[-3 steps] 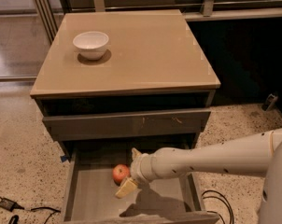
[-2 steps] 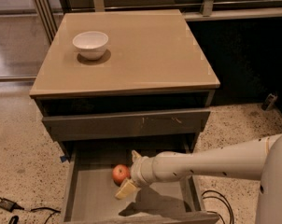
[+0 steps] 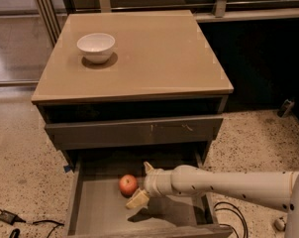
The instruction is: Pick apple from middle drawer and place on counter
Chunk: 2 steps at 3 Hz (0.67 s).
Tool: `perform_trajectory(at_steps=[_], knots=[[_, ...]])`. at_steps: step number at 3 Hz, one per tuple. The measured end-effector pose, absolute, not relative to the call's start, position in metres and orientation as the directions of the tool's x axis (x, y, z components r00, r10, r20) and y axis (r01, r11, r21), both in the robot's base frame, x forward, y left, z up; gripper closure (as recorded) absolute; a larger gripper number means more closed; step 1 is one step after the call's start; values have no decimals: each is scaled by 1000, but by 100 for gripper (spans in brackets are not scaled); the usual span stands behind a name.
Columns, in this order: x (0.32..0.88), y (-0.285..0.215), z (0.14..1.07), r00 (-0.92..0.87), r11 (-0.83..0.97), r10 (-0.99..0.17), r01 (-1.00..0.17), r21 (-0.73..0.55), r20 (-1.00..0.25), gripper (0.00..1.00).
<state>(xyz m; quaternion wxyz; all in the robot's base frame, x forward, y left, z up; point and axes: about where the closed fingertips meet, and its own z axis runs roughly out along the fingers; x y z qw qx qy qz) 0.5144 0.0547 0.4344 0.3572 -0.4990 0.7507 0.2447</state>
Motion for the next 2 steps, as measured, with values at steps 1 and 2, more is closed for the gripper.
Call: perform_trajectory(at_steps=[1, 2], knots=[[524, 56, 418, -270, 387, -530, -920, 54, -804, 0], [528, 66, 409, -270, 371, -513, -926, 73, -815, 0]])
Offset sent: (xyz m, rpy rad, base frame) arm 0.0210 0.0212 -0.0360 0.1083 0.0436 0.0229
